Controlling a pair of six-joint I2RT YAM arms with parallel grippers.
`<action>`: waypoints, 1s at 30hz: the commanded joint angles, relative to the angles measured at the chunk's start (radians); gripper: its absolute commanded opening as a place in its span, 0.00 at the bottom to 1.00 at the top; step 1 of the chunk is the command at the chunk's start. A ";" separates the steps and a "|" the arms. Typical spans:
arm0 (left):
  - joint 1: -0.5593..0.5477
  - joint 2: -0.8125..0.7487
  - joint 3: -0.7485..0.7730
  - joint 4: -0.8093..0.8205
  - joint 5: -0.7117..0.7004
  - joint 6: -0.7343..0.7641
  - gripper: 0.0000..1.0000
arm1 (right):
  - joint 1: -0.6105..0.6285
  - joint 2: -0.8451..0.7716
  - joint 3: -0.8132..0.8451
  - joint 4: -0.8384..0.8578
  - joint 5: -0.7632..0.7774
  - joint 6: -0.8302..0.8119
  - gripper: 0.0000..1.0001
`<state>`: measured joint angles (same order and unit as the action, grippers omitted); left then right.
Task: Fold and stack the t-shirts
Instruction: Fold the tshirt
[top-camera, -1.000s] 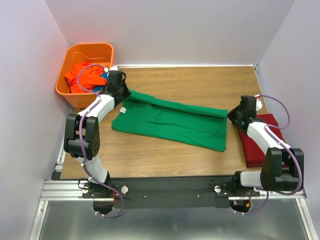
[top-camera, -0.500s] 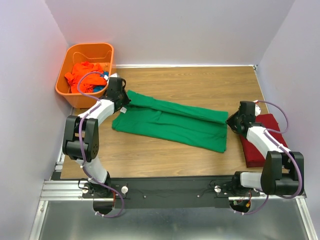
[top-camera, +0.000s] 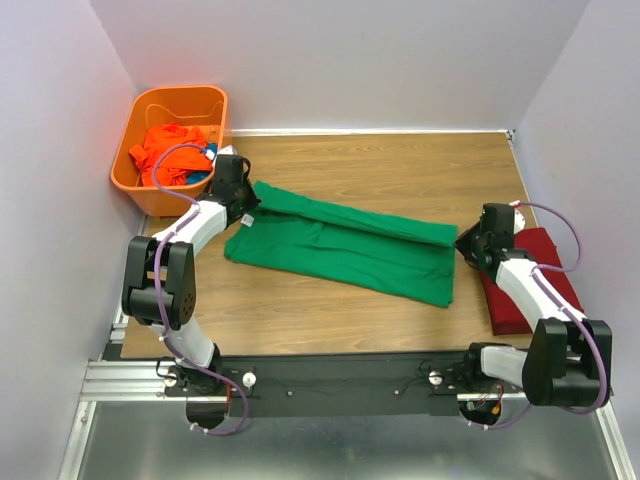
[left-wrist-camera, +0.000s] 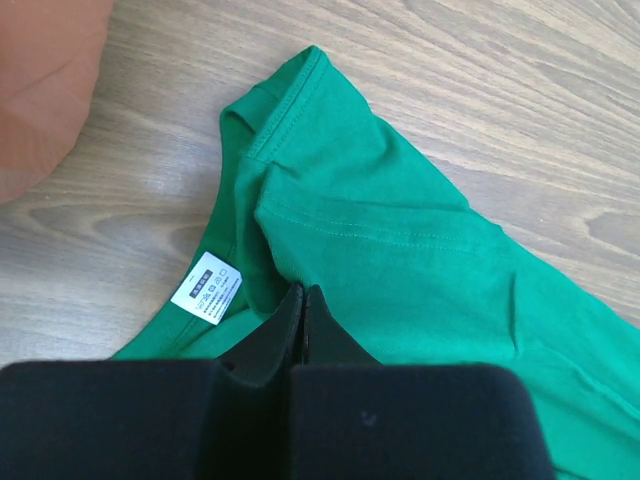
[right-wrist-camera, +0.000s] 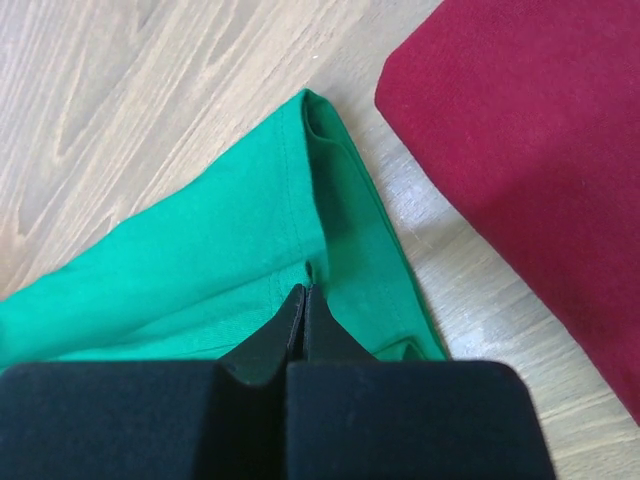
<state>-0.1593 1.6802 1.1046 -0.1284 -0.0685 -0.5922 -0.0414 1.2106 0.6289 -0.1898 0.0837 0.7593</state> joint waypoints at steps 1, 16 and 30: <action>-0.003 -0.027 -0.031 0.019 0.018 -0.012 0.00 | -0.011 -0.048 -0.044 -0.043 0.005 0.003 0.01; -0.002 -0.146 -0.187 0.121 0.064 -0.034 0.51 | -0.011 -0.117 -0.091 -0.051 -0.068 -0.037 0.55; -0.074 -0.036 -0.019 0.052 -0.036 -0.070 0.46 | 0.161 0.153 0.159 0.013 -0.162 -0.114 0.54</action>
<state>-0.1951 1.5932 1.0317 -0.0513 -0.0360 -0.6369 0.0620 1.2900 0.7387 -0.2054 -0.0441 0.6746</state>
